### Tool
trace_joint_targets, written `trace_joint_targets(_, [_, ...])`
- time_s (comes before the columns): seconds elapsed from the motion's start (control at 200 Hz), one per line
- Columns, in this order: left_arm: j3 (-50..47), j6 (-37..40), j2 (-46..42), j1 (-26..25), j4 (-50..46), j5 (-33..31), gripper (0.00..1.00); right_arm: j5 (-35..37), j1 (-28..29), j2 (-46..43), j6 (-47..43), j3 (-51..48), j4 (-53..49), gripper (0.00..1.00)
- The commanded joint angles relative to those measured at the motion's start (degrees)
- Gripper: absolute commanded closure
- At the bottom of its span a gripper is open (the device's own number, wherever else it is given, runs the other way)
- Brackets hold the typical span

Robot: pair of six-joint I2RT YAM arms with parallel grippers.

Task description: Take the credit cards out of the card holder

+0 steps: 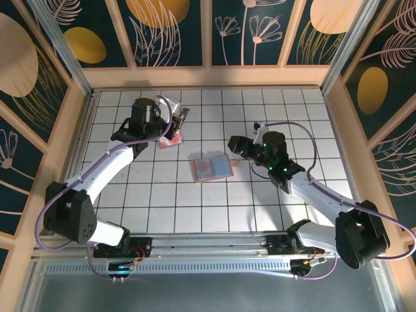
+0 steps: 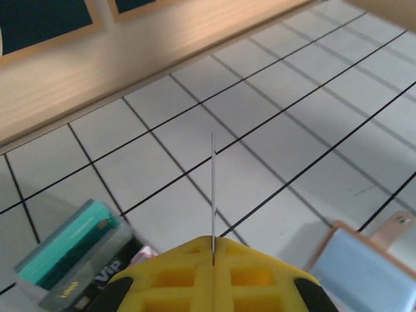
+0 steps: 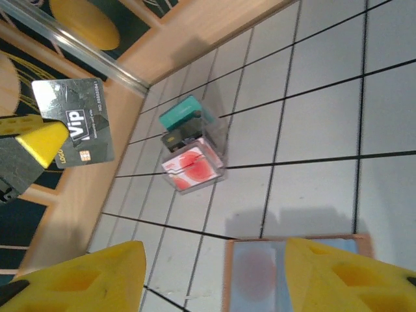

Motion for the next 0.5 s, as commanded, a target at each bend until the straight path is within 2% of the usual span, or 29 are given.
trace_joint_targets(0.0, [4.4, 12.1, 3.3, 2.0, -7.3, -0.9, 1.00, 5.2, 0.3, -2.2, -1.3, 2.4, -4.0, 0.37])
trace_joint_targets(0.205, [10.4, 25.7, 8.8, 4.8, -14.3, -0.6, 1.00, 10.5, 0.2, -4.3, -1.1, 2.7, -8.2, 0.26])
trace_joint_targets(0.495, [14.9, 37.1, 14.4, 7.9, -18.2, -0.4, 1.00, 17.4, 0.2, -5.6, 0.7, 4.1, -14.0, 0.22])
